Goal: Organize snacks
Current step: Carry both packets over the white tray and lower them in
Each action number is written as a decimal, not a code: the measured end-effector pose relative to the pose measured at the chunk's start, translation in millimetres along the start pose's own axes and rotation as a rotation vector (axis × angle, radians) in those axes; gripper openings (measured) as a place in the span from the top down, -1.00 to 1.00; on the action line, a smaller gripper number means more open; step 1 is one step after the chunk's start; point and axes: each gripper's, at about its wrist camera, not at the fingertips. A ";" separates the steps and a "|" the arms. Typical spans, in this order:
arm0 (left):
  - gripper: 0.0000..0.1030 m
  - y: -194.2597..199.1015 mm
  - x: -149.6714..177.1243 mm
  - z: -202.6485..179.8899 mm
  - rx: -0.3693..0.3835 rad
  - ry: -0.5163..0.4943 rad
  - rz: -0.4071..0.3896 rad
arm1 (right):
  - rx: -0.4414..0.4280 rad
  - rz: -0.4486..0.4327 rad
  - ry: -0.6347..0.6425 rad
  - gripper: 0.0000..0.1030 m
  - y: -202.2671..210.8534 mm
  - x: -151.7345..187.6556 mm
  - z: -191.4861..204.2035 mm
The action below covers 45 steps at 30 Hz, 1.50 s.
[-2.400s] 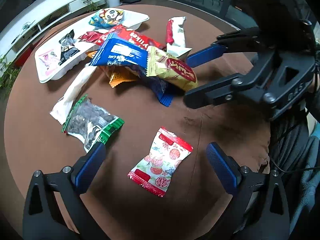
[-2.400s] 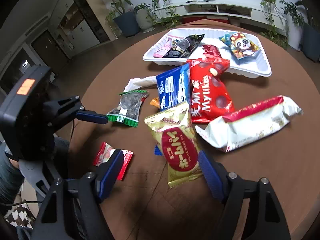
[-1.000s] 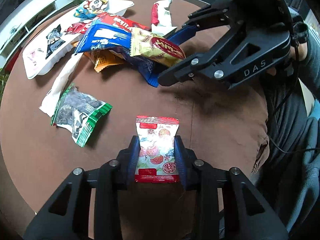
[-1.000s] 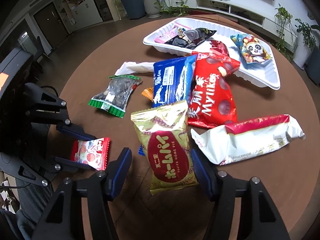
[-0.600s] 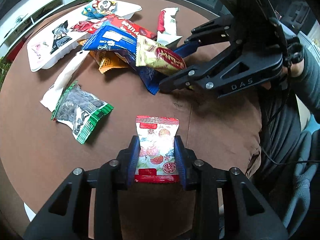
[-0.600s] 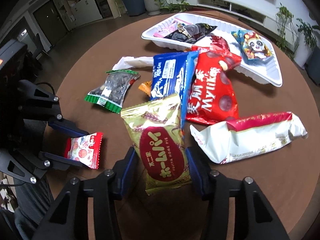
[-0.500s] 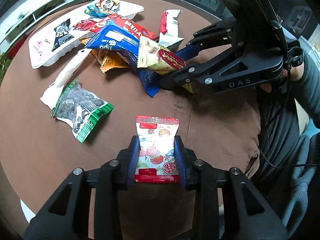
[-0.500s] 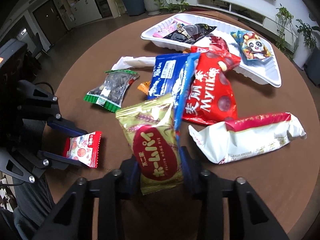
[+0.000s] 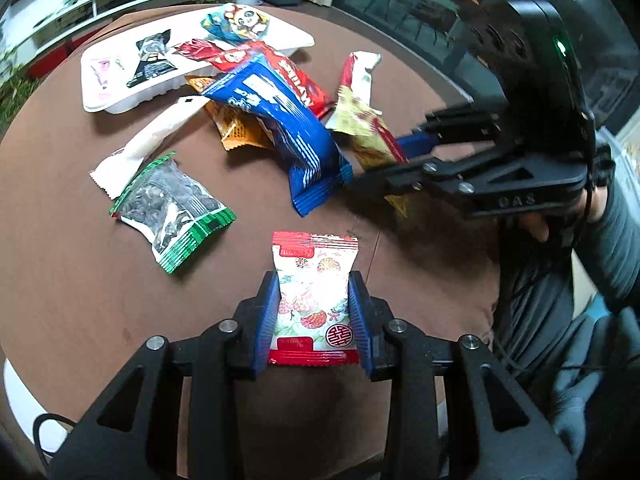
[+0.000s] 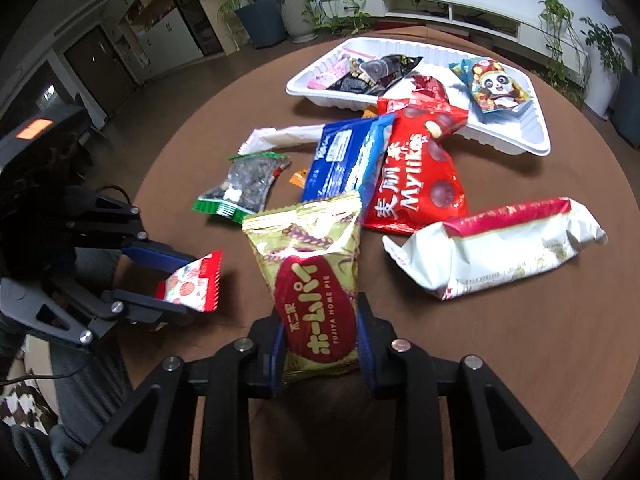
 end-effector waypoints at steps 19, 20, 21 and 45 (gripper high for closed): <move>0.38 69.7 -35.2 64.4 0.058 0.277 -0.277 | -0.123 -0.193 -0.304 0.37 72.5 -17.1 -72.5; 0.38 73.0 -37.3 68.9 0.054 0.286 -0.287 | -0.115 -0.207 -0.317 0.37 77.3 -21.6 -79.5; 0.38 77.8 -41.3 75.9 0.049 0.300 -0.304 | -0.106 -0.223 -0.332 0.37 81.9 -25.2 -87.0; 0.38 72.7 -224.0 179.2 -0.148 0.363 -0.364 | 0.014 -0.267 -0.330 0.37 34.0 -195.6 -140.6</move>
Point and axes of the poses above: each gripper's, at about its wrist camera, not at the fingertips, and y roughly against the way its jaws point, z to its left, x to its underside, and after that the axes turned 3 degrees about -z, right-handed
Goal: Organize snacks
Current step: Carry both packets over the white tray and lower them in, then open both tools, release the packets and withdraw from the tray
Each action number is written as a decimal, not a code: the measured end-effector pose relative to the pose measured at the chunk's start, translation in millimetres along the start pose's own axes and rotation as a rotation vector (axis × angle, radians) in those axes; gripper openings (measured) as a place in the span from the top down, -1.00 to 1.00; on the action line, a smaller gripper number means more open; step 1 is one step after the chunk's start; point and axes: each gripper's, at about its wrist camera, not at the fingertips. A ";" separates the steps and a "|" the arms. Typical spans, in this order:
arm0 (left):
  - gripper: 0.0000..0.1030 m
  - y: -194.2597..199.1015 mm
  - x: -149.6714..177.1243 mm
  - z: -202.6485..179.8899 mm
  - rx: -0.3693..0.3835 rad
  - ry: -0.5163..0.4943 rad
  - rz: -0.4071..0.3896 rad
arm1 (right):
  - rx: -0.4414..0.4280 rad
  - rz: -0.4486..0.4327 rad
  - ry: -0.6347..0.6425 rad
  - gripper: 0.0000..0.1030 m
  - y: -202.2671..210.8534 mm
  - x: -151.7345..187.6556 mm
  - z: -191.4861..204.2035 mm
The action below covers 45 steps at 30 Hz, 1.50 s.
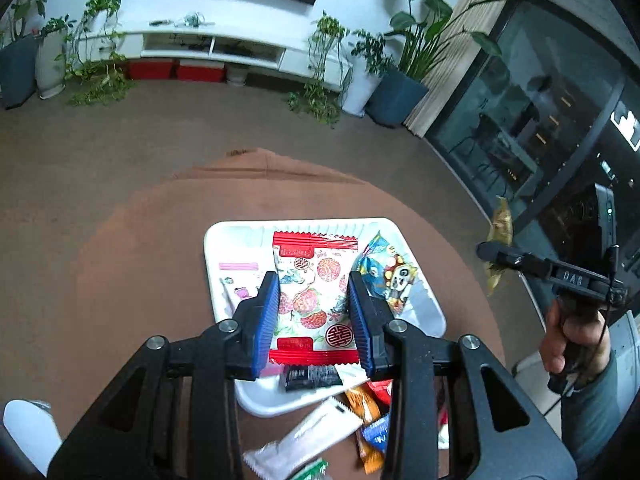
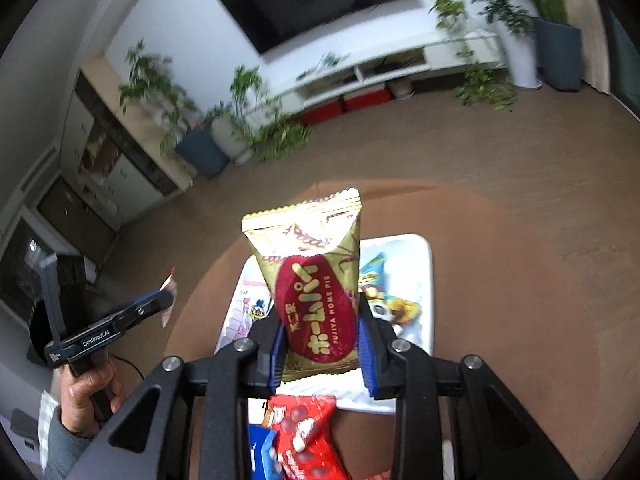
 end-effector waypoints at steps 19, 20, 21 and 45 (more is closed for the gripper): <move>0.38 -142.6 26.3 9.3 -0.073 0.033 0.132 | 0.089 0.244 0.036 0.37 -119.2 22.9 -11.8; 0.38 -146.0 27.7 8.3 -0.074 0.034 0.134 | 0.093 0.249 0.038 0.37 -121.2 23.9 -11.8; 0.38 -148.9 29.4 6.6 -0.075 0.034 0.135 | 0.095 0.253 0.038 0.37 -123.2 25.0 -12.4; -0.05 -148.7 35.9 -11.1 -0.091 -0.017 0.115 | 0.121 0.240 0.045 0.10 -128.4 30.8 -9.4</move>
Point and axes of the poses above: each gripper's, at about its wrist camera, not at the fingertips, and y roughly against the way its jaws point, z to its left, x to its underside, and after that the axes turned 3 degrees about -z, right-handed
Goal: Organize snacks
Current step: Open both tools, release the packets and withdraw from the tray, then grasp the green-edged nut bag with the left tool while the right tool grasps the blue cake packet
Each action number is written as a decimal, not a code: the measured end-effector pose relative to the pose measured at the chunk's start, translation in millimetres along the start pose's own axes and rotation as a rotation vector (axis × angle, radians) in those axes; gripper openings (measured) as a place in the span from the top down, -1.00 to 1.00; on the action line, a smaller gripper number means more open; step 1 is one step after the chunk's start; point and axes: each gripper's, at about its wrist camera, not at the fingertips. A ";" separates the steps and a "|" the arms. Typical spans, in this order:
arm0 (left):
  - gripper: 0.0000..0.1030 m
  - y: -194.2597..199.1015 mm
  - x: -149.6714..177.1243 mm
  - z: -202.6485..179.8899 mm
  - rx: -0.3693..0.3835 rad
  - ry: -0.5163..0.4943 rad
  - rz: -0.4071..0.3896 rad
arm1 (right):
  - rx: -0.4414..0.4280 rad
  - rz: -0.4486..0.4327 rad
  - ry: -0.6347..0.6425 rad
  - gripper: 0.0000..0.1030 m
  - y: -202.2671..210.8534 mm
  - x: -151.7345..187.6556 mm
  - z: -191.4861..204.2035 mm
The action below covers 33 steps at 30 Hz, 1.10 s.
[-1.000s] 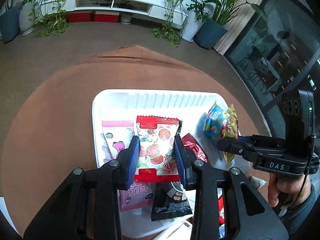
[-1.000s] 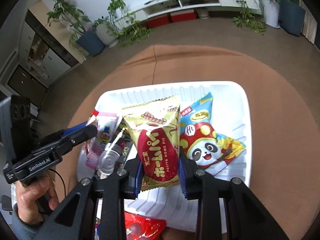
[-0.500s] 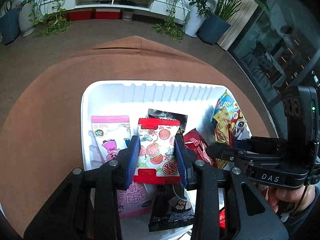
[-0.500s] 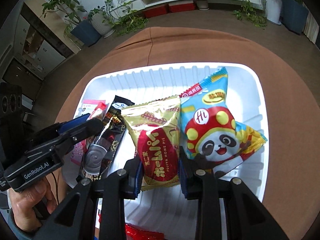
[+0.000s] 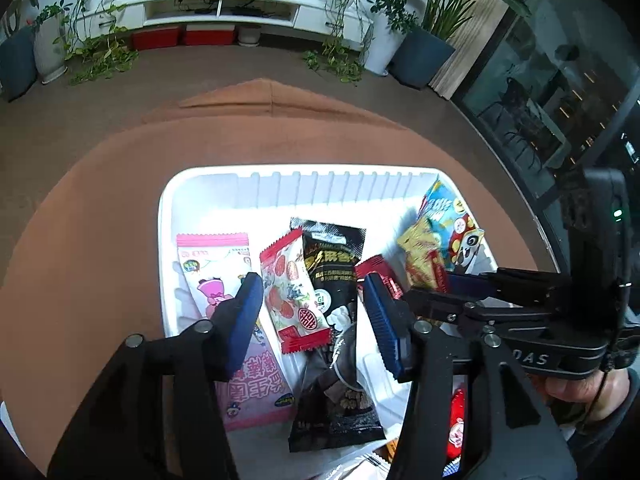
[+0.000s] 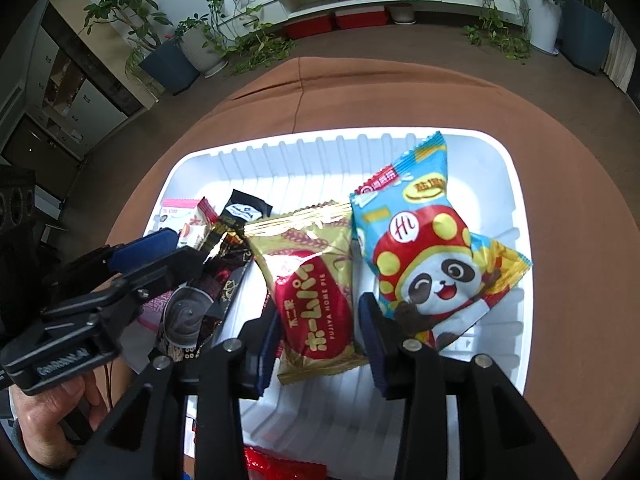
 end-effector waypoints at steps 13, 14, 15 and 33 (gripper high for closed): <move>-0.91 71.8 8.8 -17.6 -0.045 -0.031 -0.137 | -0.046 -0.157 -0.079 -0.72 57.8 2.3 -4.2; -0.93 77.1 12.7 -18.2 -0.051 -0.026 -0.143 | -0.047 -0.160 -0.085 -0.74 60.6 3.8 -4.8; -0.93 80.8 15.1 -18.0 -0.053 -0.022 -0.145 | -0.049 -0.164 -0.088 -0.74 63.8 6.1 -5.6; -0.94 153.7 144.5 -24.8 -0.167 0.029 -0.134 | -0.049 -0.282 -0.013 -0.75 132.6 122.1 22.5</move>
Point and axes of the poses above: each gripper's, at about its wrist camera, not at the fingertips, and y roughly against the way its jaws point, z to its left, x to its underside, and after that the axes turned 3 degrees about -z, right-handed
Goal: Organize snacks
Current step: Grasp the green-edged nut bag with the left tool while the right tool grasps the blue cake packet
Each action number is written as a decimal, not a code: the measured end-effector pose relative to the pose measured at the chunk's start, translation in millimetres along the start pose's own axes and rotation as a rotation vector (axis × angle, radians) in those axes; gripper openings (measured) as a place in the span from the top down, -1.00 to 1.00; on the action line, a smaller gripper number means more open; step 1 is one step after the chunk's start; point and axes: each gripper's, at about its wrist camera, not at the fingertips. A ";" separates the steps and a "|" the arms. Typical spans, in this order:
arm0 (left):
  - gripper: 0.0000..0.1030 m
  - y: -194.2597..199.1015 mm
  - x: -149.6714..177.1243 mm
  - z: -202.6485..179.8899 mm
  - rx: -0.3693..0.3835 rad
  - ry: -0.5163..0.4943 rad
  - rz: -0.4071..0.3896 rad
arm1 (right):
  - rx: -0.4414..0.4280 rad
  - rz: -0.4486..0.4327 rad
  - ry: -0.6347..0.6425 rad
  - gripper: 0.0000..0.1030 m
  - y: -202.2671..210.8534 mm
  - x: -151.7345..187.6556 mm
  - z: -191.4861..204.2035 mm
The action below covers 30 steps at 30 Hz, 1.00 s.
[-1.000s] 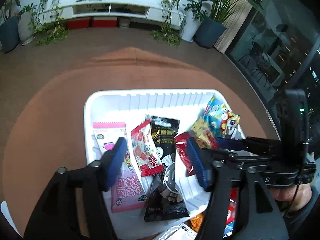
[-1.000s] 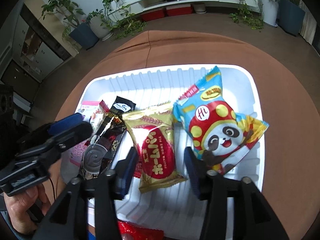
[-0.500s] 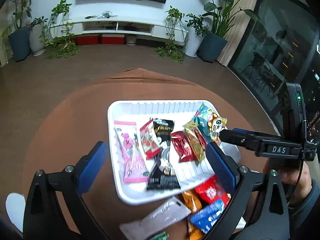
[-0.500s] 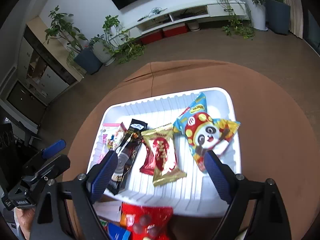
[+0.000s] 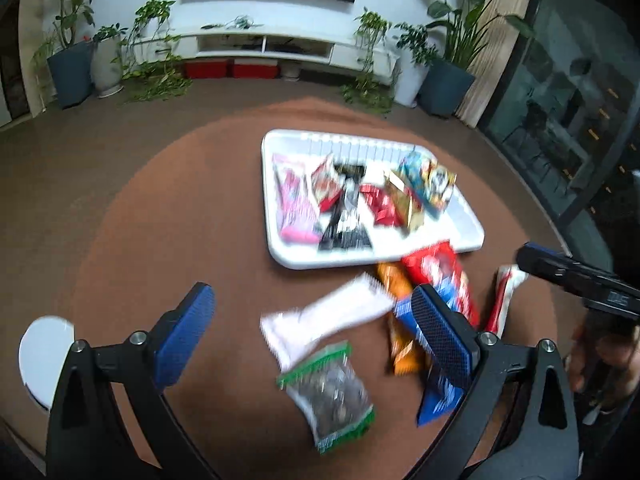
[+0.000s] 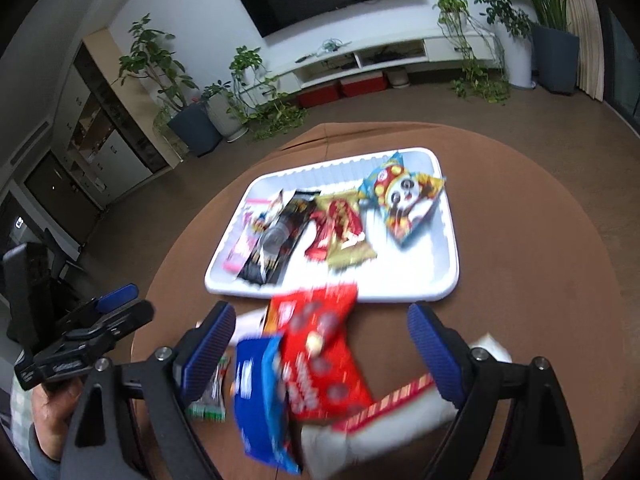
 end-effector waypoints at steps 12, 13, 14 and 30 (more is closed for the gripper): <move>-1.00 3.1 67.0 -13.5 -0.084 -0.050 0.072 | 0.008 -0.032 0.033 -0.79 26.5 66.4 24.0; -1.00 0.4 68.9 -14.2 -0.102 -0.061 0.075 | 0.013 -0.029 0.032 -0.79 25.9 67.8 24.1; -1.00 -0.5 70.1 -14.3 -0.106 -0.063 0.074 | 0.017 -0.026 0.031 -0.79 25.3 69.8 25.1; -0.97 -58.5 65.0 -15.9 -0.168 -0.100 0.191 | 0.041 -0.003 0.083 -0.79 16.8 85.8 36.1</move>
Point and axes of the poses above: each gripper's, at about its wrist camera, not at the fingertips, and y roughly against the way its jaws point, z to its left, x to its underside, and after that the axes turned 3 degrees about -z, right-handed
